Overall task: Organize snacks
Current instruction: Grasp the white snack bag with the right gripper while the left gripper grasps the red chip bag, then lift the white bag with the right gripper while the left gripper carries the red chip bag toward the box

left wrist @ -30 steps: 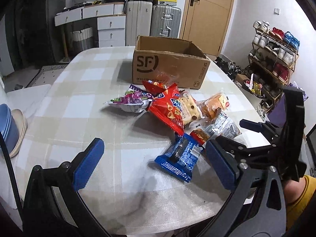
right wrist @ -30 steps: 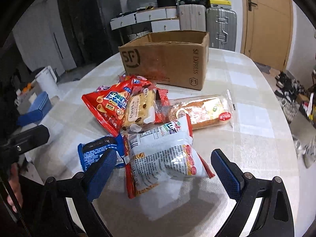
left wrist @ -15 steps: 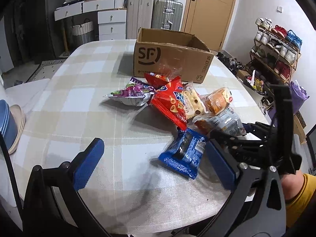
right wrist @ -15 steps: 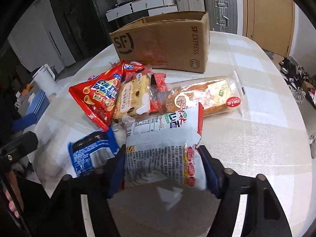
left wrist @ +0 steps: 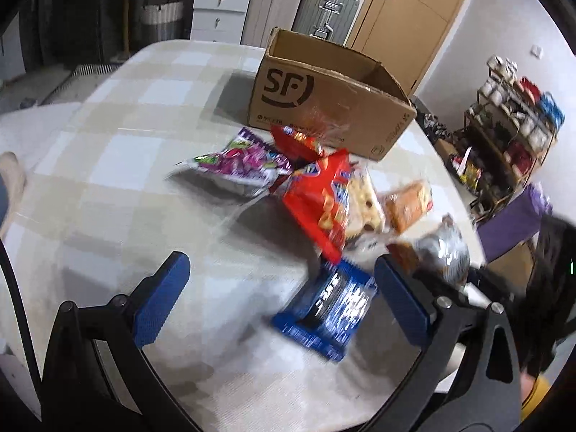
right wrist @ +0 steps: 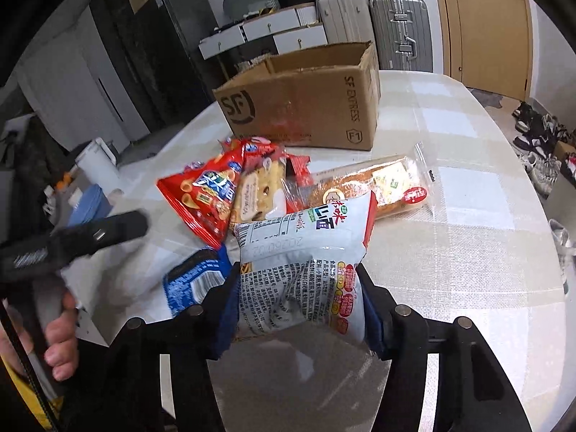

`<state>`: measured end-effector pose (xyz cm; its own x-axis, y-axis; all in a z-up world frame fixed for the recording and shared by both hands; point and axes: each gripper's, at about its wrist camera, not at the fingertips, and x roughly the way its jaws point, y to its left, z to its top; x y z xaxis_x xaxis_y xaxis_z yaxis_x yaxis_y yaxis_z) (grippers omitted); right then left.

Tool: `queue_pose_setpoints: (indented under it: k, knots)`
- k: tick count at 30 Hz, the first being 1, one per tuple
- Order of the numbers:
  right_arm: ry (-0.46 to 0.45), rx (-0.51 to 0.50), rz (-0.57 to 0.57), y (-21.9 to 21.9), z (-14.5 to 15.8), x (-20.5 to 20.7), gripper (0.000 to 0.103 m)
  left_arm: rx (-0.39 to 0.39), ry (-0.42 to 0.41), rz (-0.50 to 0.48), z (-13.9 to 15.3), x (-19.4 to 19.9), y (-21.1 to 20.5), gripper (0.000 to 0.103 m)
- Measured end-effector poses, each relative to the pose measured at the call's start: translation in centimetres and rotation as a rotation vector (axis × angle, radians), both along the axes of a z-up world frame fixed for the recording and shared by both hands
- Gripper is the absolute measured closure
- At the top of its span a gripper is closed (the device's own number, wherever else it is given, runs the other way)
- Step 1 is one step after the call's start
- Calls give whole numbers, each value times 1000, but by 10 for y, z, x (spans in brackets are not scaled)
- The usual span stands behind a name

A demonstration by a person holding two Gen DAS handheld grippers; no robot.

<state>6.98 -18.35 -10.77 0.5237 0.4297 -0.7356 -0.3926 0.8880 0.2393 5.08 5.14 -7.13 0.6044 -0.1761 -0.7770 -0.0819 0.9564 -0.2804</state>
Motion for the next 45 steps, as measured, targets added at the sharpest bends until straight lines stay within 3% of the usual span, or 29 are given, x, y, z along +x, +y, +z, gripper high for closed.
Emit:
queue_pose_setpoints:
  k: [5,13,18,20,24,35,45]
  knots:
    - [-7,27,14,-6,6,-5,45,-138,68,16,-10,40,0,1]
    - [6,53,41,-6,7,-6,45,-265,164,94,-33,81,3,6]
    - [7,56,57,-3,7,-8,45,-271,216,89,-49,92,-8,28]
    - [13,60,53,-4,7,-7,45,-273,215,79,-50,95,-12,43]
    - [16,66,45,-7,6,-6,45,-278,210,60,-52,97,-19,51]
    - [13,64,19,-10,6,-5,45,-341,166,31,-48,80,-9,56]
    - [-11,97,-14,-14,12,-11,44,-267,93,-44,-27,43,-3,56]
